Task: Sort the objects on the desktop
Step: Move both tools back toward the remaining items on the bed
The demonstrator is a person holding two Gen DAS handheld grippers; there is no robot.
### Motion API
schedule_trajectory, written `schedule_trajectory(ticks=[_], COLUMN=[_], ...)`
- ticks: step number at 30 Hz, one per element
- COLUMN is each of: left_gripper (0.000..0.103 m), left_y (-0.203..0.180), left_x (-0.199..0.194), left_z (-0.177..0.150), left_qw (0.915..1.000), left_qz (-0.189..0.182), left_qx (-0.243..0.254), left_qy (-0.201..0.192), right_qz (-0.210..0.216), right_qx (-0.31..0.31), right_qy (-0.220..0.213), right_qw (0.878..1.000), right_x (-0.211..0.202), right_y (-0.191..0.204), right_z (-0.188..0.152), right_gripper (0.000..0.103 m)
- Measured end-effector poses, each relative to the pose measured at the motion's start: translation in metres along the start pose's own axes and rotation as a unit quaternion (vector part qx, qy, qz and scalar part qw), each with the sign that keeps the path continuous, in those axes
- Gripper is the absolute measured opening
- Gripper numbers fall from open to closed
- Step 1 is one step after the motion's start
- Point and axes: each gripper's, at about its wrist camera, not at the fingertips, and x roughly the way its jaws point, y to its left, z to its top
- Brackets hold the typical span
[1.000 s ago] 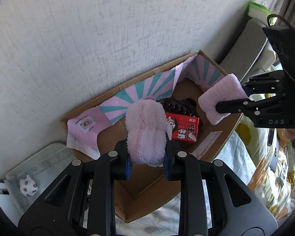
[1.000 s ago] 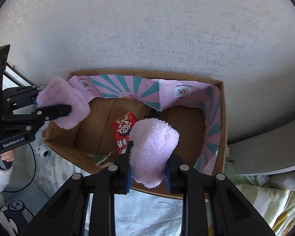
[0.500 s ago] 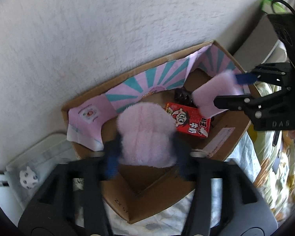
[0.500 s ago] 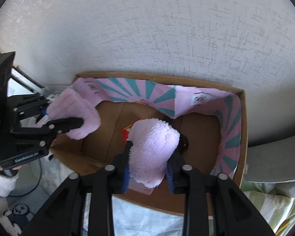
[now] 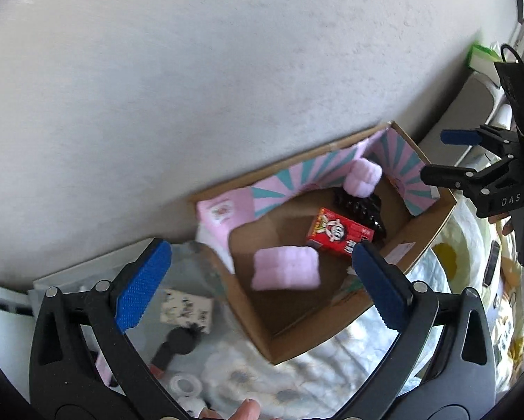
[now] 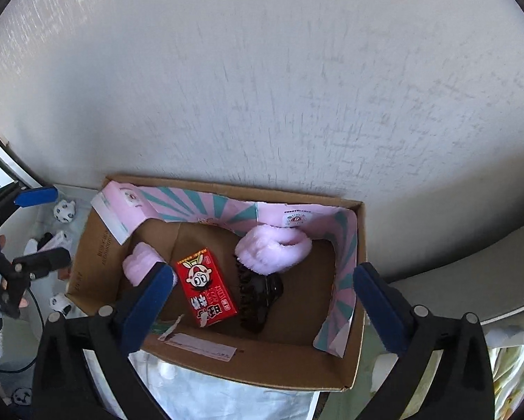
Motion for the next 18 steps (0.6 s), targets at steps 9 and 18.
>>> schedule_trajectory(ticks=[9,18], left_gripper=[0.103,0.103], left_y=[0.030,0.066], left_x=[-0.047,-0.104], left_z=[-0.010,-0.038], left_qw=[0.9993,0.9969], left_qz=[0.005,0.027], left_qx=[-0.021,-0.043], left_qy=[-0.031,-0.061], right_qz=[0.000,0.021], right_qx=[-0.004,-0.029], right_qy=[-0.032,-0.051], right_qw=[0.999,0.998], right_x=[-0.023,-0.041], right_y=[0.010,0.046], right_z=[-0.001,-0.009], right_gripper=[0.103,0.103])
